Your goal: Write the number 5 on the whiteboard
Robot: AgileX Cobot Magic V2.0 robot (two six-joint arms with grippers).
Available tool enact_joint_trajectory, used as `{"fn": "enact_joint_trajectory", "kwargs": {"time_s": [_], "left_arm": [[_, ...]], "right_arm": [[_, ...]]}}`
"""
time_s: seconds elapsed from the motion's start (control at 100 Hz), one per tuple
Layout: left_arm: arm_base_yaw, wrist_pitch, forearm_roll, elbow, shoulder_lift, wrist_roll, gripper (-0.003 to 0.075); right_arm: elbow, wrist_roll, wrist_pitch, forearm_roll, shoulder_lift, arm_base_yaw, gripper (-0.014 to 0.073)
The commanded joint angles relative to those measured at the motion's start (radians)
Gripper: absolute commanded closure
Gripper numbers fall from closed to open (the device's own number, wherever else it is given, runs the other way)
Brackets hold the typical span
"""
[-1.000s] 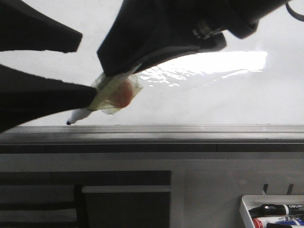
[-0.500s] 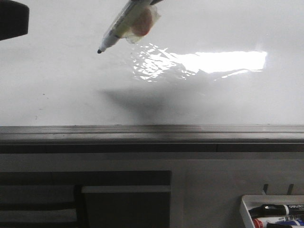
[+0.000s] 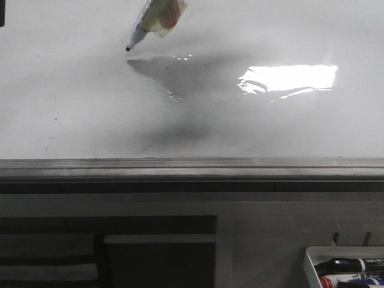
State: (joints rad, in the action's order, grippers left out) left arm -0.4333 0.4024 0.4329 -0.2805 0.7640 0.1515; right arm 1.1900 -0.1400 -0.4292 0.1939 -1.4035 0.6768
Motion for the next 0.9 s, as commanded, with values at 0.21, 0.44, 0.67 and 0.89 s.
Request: {"fn": "enact_joint_trajectory", "kwargs": {"time_s": [0.21, 0.44, 0.67, 0.89], "left_arm": [[0.046, 0.146, -0.024, -0.026, -0.003, 0.0, 0.0323], [0.046, 0.146, -0.024, -0.026, -0.003, 0.0, 0.0323], [0.046, 0.146, -0.024, -0.026, -0.003, 0.0, 0.0323], [0.046, 0.146, -0.024, -0.026, -0.003, 0.0, 0.0323]], "right_arm": [[-0.023, -0.011, 0.007, 0.005, 0.0, -0.009, 0.0657], [-0.023, -0.011, -0.079, -0.014, 0.047, -0.022, 0.0656], [-0.056, -0.011, 0.045, 0.044, -0.003, 0.021, 0.0656], [-0.024, -0.011, 0.09, 0.051, 0.022, 0.041, 0.0657]]}}
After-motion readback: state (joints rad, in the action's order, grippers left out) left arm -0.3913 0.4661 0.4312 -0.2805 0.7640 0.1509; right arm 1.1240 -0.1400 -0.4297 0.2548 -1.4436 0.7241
